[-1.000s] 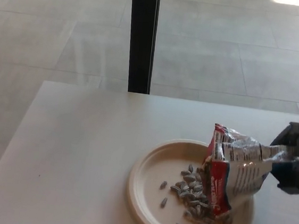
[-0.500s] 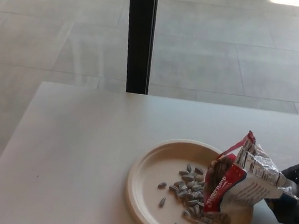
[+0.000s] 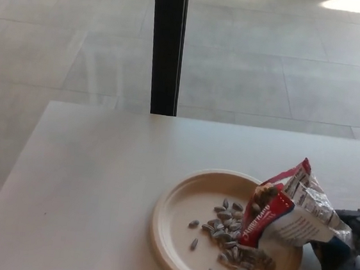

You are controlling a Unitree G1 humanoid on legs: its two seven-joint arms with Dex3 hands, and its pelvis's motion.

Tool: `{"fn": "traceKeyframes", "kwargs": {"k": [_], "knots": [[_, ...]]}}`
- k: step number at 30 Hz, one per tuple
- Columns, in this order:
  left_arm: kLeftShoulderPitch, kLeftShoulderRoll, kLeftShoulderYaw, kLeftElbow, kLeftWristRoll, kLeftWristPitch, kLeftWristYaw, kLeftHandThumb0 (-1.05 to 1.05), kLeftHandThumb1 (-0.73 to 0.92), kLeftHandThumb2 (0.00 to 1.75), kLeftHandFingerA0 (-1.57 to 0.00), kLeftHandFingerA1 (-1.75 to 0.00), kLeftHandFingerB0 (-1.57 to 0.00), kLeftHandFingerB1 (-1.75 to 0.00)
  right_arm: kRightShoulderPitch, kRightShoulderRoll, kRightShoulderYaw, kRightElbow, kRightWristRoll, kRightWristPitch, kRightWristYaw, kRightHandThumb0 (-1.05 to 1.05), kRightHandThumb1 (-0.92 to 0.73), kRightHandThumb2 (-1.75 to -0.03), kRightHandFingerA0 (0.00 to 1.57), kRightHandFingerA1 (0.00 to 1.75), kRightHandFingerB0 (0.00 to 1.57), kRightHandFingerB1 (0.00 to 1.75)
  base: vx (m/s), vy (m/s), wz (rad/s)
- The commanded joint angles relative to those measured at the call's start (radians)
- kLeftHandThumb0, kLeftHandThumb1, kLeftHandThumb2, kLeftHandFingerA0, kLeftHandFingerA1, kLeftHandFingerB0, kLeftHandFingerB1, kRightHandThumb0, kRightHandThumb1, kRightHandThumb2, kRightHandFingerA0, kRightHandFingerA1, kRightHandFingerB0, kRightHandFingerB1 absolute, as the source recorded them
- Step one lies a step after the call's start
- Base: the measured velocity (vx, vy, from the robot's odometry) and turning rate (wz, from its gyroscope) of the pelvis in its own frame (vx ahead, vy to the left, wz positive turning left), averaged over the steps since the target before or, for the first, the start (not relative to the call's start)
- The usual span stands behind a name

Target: The robot uses its right hand to pick up a bag of sunflower seeds kept in the middle of the desk and tilts it over a plate kept next to it to pour out a few seeds and then puts the bag of seeds back on the desk

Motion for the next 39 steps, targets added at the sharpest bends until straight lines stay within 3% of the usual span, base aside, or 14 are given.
{"fn": "traceKeyframes", "kwargs": {"k": [1, 2, 4, 6, 7, 9, 16, 18, 19, 26, 27, 34, 35, 39], "knots": [[0.003, -0.002, 0.004, 0.000, -0.007, -0.009, 0.008, -0.74, 0.72, 0.62, -0.53, -0.57, -0.49, -0.42, 0.076, -0.029, 0.046, 0.089, 0.102, -0.046, 0.139, -0.59, -0.50, -0.83, 0.32, 0.69, 0.03, 0.43, 0.00, 0.000, 0.00], [-0.001, -0.001, 0.006, 0.003, -0.009, -0.002, 0.000, -0.74, 0.73, 0.62, -0.49, -0.55, -0.46, -0.41, 0.091, -0.084, 0.104, 0.113, 0.057, -0.078, 0.184, -0.87, -0.50, -0.85, 0.00, 0.11, 0.00, 0.12, 0.00, 0.000, 0.00], [0.007, -0.002, 0.010, 0.008, -0.011, 0.002, 0.003, -0.74, 0.73, 0.62, -0.51, -0.56, -0.49, -0.41, 0.109, -0.102, 0.128, 0.116, 0.053, -0.092, 0.191, -0.97, -0.56, -0.85, 0.00, 0.00, 0.00, 0.00, 0.00, 0.000, 0.00], [0.014, 0.000, 0.003, 0.008, -0.002, -0.008, -0.006, -0.74, 0.73, 0.62, -0.49, -0.54, -0.47, -0.41, 0.118, -0.140, 0.173, 0.126, 0.018, -0.098, 0.185, -0.90, -0.45, -0.74, 0.00, 0.00, 0.00, 0.00, 0.00, 0.000, 0.00], [0.012, -0.002, 0.004, 0.009, -0.003, -0.007, -0.002, -0.78, 0.59, 0.77, -0.50, -0.59, -0.44, -0.47, 0.120, -0.155, 0.190, 0.120, 0.015, -0.085, 0.188, -1.01, -0.63, -0.94, 0.00, 0.12, 0.00, 0.00, 0.00, 0.000, 0.00], [0.004, -0.003, 0.010, 0.013, -0.008, 0.009, 0.008, -0.73, 0.72, 0.62, -0.54, -0.55, -0.49, -0.41, 0.133, -0.186, 0.215, 0.080, 0.004, -0.049, 0.189, -1.02, -0.63, -0.95, 0.00, 0.22, 0.00, 0.00, 0.00, 0.000, 0.00], [0.018, -0.004, 0.019, 0.007, -0.012, -0.006, -0.014, -0.74, 0.73, 0.62, -0.51, -0.55, -0.45, -0.41, 0.153, -0.257, 0.235, 0.049, 0.031, -0.047, 0.193, -1.01, -0.60, -0.94, 0.00, 0.25, 0.00, 0.00, 0.00, 0.000, 0.00], [0.020, -0.006, 0.013, 0.010, -0.003, -0.012, -0.001, -0.80, 0.59, 0.78, -0.51, -0.60, -0.44, -0.48, 0.157, -0.273, 0.235, 0.042, 0.035, -0.050, 0.197, -1.01, -0.61, -0.94, 0.00, 0.24, 0.00, 0.00, 0.00, 0.000, 0.00], [0.022, -0.006, 0.009, 0.012, 0.002, -0.016, 0.003, -0.78, 0.73, 0.62, -0.52, -0.55, -0.49, -0.41, 0.159, -0.282, 0.229, 0.033, 0.044, -0.044, 0.200, -1.00, -0.60, -0.93, 0.00, 0.22, 0.00, 0.00, 0.00, 0.000, 0.00], [0.033, -0.004, 0.000, 0.007, 0.006, -0.019, 0.011, -0.76, 0.73, 0.62, -0.53, -0.56, -0.50, -0.41, 0.159, -0.326, 0.199, -0.015, 0.057, -0.031, 0.216, -1.04, -0.61, -0.98, 0.00, 0.20, 0.00, 0.00, 0.00, 0.000, 0.00], [0.033, -0.004, -0.001, 0.009, 0.007, -0.022, 0.009, -0.78, 0.61, 0.78, -0.51, -0.59, -0.44, -0.47, 0.155, -0.333, 0.183, -0.031, 0.063, -0.033, 0.215, -1.05, -0.63, -0.98, 0.00, 0.20, 0.00, 0.00, 0.00, 0.000, 0.00], [0.028, -0.006, 0.000, 0.015, 0.003, -0.014, 0.008, -0.75, 0.74, 0.63, -0.55, -0.53, -0.47, -0.41, 0.128, -0.378, 0.082, -0.157, 0.125, -0.016, 0.258, -1.05, -0.61, -1.00, 0.00, 0.22, 0.00, 0.05, 0.00, 0.000, 0.00], [0.028, -0.007, 0.002, 0.016, 0.001, -0.012, 0.007, -0.73, 0.74, 0.62, -0.55, -0.53, -0.47, -0.41, 0.126, -0.388, 0.074, -0.166, 0.127, -0.020, 0.265, -1.05, -0.64, -0.61, 0.00, 0.00, 0.00, 0.00, 0.00, 0.000, 0.00], [0.032, -0.012, 0.016, 0.010, -0.012, -0.007, -0.002, -0.72, 0.74, 0.62, -0.52, -0.55, -0.47, -0.41, 0.120, -0.468, -0.018, -0.255, 0.186, -0.002, 0.327, -1.05, -0.67, -0.62, 0.00, 0.00, 0.00, 0.00, 0.00, 0.000, 0.00]]}}
